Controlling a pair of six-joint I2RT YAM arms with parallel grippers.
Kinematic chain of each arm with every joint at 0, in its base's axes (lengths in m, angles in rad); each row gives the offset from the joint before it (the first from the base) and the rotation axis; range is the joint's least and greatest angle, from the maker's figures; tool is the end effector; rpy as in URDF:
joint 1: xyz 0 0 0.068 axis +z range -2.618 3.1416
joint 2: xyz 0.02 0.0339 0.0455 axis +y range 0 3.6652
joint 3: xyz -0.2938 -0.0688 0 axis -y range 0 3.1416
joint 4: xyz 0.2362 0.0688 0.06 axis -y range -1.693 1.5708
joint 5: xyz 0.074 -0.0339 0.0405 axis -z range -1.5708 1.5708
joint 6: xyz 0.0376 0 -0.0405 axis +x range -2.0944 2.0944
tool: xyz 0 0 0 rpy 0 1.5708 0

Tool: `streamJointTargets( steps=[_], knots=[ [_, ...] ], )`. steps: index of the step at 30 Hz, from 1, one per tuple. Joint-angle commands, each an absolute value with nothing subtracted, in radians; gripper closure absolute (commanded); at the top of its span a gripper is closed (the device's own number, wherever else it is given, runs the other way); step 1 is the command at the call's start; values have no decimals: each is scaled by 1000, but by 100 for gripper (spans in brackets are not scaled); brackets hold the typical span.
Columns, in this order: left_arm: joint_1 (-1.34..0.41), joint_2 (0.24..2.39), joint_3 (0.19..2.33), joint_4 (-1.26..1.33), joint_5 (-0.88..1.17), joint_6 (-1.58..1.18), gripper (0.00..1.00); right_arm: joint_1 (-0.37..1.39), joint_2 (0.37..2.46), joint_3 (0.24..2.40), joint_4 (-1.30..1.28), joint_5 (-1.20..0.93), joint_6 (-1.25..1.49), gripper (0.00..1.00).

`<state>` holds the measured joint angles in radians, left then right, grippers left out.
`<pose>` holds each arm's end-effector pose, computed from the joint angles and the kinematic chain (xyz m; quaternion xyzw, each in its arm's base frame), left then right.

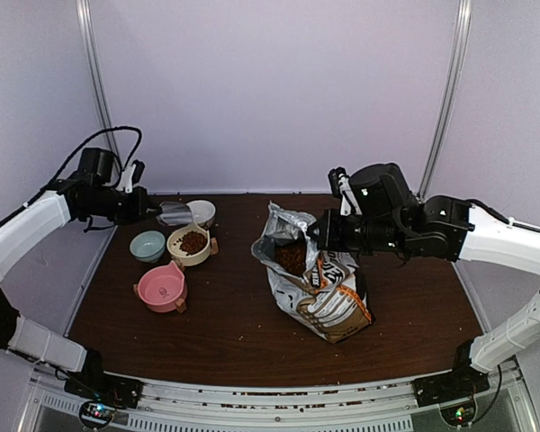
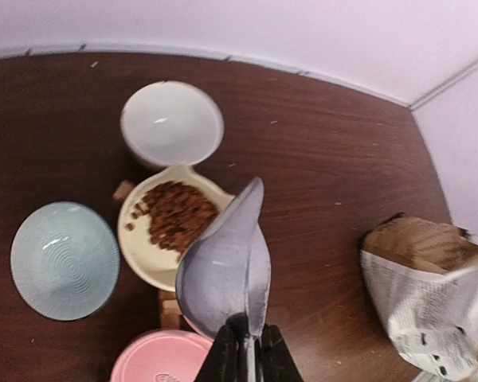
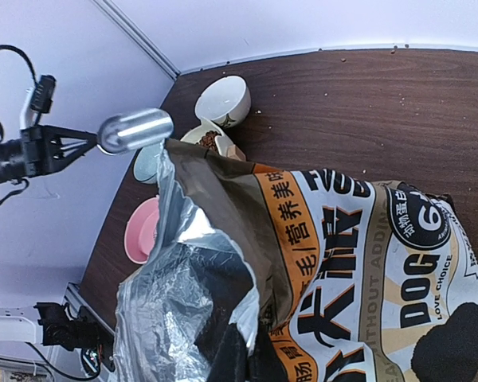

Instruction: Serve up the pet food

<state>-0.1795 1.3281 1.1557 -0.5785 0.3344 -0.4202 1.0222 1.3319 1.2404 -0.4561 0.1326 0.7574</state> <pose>0.2659 -0.0608 0.3426 -0.0427 0.9058 -0.2619 0.3304 0.1535 0.2416 0.3792 -0.0827 0.8667 0.3432 0.3524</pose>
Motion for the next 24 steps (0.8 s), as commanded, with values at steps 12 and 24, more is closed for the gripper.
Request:
streamJointTargets(
  steps=[12,24],
  knots=[
    [-564,1076,1239,-742,586,-381,100,1092,1518,1332,-495,123,706,100],
    [-674,1095,1145,-712,539,-508,100,1162,1632,1415,-510,155,698,100]
  ],
)
